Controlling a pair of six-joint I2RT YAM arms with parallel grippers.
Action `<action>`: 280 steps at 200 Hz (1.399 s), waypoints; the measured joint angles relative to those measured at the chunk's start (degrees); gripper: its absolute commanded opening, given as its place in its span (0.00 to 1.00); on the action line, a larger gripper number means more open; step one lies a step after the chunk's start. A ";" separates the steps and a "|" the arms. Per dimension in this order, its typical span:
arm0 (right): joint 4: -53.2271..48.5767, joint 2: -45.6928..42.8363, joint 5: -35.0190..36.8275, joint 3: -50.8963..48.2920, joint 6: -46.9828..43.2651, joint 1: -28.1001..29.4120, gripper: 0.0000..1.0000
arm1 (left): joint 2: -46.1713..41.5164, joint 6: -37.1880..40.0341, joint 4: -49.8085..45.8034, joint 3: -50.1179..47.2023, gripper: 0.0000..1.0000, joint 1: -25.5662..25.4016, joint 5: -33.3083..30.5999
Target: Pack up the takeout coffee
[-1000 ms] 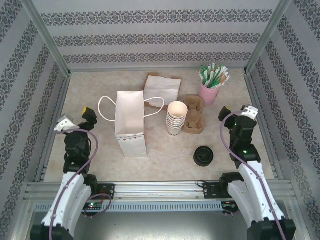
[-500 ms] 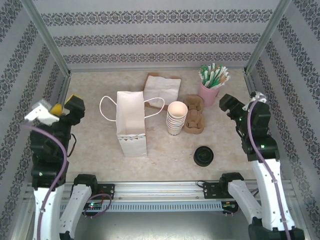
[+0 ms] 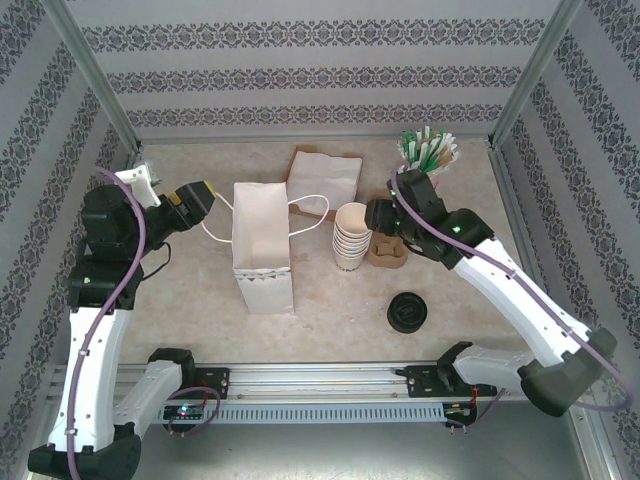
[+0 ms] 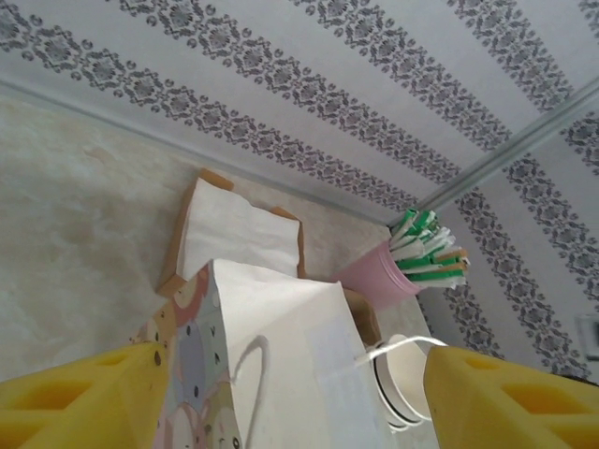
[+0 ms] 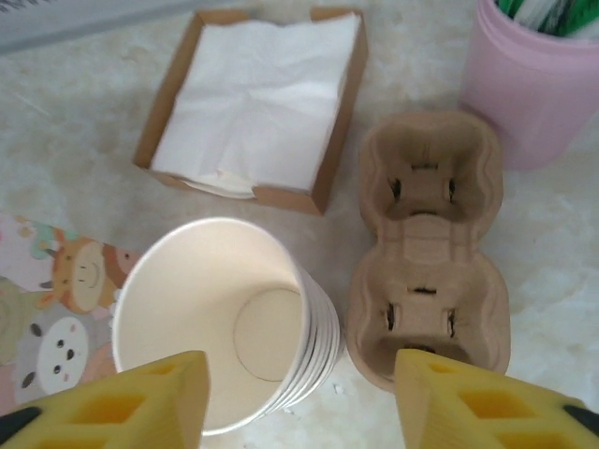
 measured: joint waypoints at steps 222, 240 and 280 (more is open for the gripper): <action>3.52 8.24 1.14 -1.29 7.43 0.00 0.15 | 1.62 3.91 -4.26 0.28 0.56 -0.74 -0.28; 3.72 8.22 1.14 -1.29 7.39 0.00 0.12 | 1.55 3.89 -4.26 0.28 0.56 -0.74 -0.28; 3.76 8.07 1.09 -1.29 7.45 0.00 0.08 | 1.14 3.76 -4.07 -0.28 0.56 -1.07 -0.28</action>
